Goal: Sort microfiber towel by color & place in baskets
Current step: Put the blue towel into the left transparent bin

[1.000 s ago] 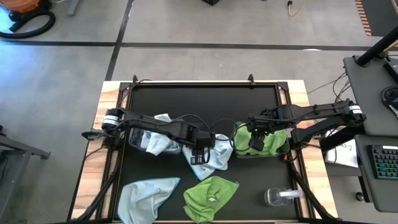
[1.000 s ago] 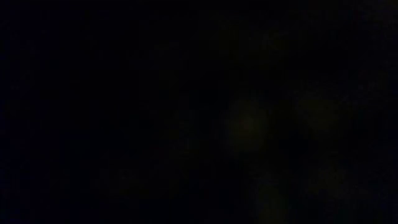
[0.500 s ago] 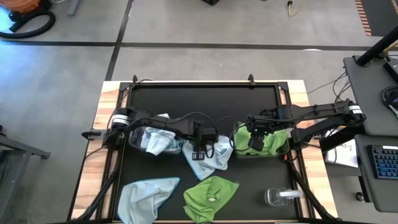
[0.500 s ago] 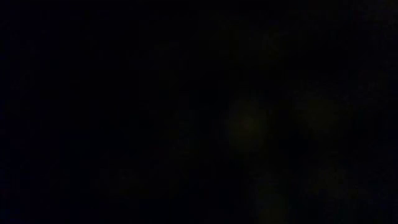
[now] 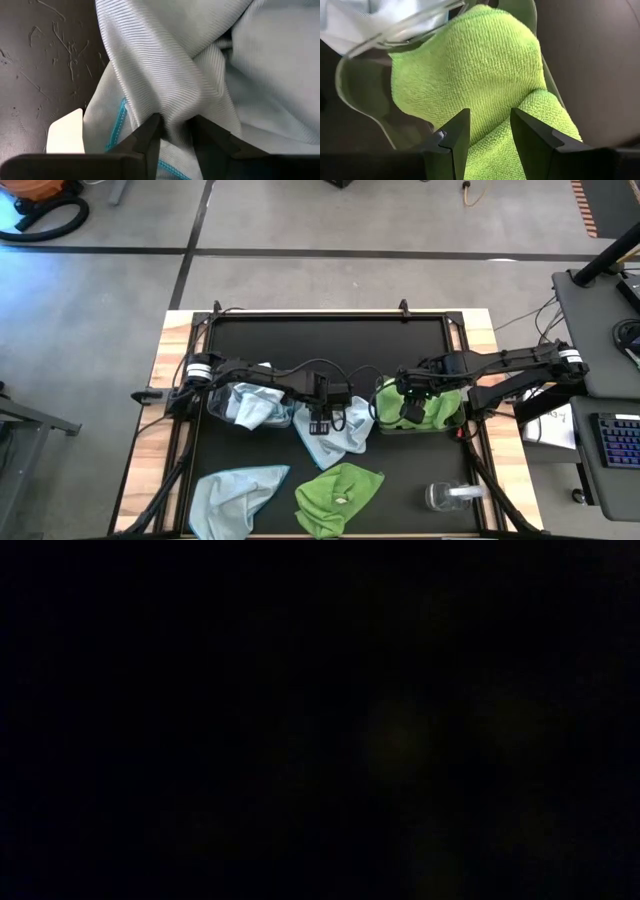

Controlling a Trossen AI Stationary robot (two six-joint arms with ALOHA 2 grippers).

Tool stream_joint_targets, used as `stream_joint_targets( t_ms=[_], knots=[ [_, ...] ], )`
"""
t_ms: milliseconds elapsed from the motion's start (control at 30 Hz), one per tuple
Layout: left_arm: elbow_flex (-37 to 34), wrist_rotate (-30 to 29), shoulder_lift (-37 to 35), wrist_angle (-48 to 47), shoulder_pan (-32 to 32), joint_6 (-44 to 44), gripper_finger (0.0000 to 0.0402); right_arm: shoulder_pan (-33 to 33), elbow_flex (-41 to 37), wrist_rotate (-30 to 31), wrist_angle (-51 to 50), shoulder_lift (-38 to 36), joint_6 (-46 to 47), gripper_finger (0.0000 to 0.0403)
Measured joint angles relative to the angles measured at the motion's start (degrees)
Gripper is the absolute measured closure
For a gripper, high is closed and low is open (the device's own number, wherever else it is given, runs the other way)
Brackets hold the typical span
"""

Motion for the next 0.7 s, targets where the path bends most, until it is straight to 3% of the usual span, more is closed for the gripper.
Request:
stream_joint_targets(
  t_ms=[267, 500, 700],
  knots=[
    [0.00, 0.02, 0.02, -0.09, 0.00, -0.33, 0.0395, 0.00, -3.17, -0.02, 0.64, 0.00, 0.04, 0.0266],
    [0.15, 0.02, 0.02, -0.53, 0.00, -2.34, 0.0400, 0.00, -3.82, -0.03, 1.01, 0.00, 0.04, 0.0266],
    [5.68, -0.03, 0.02, -5.72, -0.27, -5.75, 0.0401, 0.00, -3.82, -0.04, 1.97, 0.00, 0.04, 0.0266]
  ],
)
